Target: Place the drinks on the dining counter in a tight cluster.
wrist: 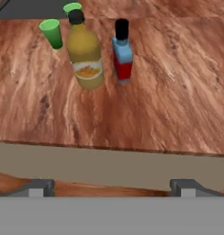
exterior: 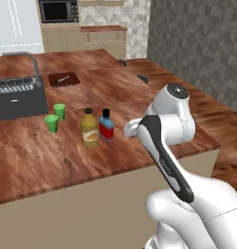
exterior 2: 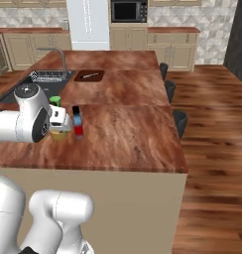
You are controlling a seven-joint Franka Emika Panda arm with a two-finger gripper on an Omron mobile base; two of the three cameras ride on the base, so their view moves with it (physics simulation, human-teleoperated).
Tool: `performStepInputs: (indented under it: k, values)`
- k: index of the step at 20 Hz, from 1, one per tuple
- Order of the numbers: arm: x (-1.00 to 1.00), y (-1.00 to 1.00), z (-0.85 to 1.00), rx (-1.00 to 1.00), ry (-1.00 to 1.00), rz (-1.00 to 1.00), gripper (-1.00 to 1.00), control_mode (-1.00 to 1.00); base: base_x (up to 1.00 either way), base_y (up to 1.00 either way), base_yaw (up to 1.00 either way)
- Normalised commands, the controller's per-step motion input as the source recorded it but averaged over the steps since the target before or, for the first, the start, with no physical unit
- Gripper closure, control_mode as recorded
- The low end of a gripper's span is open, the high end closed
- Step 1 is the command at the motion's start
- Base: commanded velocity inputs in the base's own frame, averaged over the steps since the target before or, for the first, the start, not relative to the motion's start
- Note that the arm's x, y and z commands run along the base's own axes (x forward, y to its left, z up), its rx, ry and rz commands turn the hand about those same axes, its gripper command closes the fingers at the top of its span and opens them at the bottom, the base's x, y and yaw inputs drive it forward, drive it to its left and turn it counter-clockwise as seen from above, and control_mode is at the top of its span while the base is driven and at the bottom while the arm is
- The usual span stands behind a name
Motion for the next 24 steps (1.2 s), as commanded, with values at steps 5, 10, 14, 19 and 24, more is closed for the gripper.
performStepInputs:
  k: [5, 10, 14, 19, 24]
  values:
    - [0.0, 0.0, 0.0, 0.0, 0.0, 0.0, -1.0, 1.0, -0.22, 0.52, 0.63]
    - [0.0, 0.0, 0.0, 0.0, 0.0, 0.0, -1.0, 1.0, 0.0, 0.31, 0.99]
    - [0.0, 0.0, 0.0, 0.0, 0.0, 0.0, -1.0, 1.0, 0.0, 0.17, 1.0]
    - [0.0, 0.0, 0.0, 0.0, 0.0, 0.0, -1.0, 1.0, 0.58, 0.18, 0.79]
    - [0.0, 0.0, 0.0, 0.0, 0.0, 0.0, -1.0, 1.0, 0.93, 0.04, 0.39]
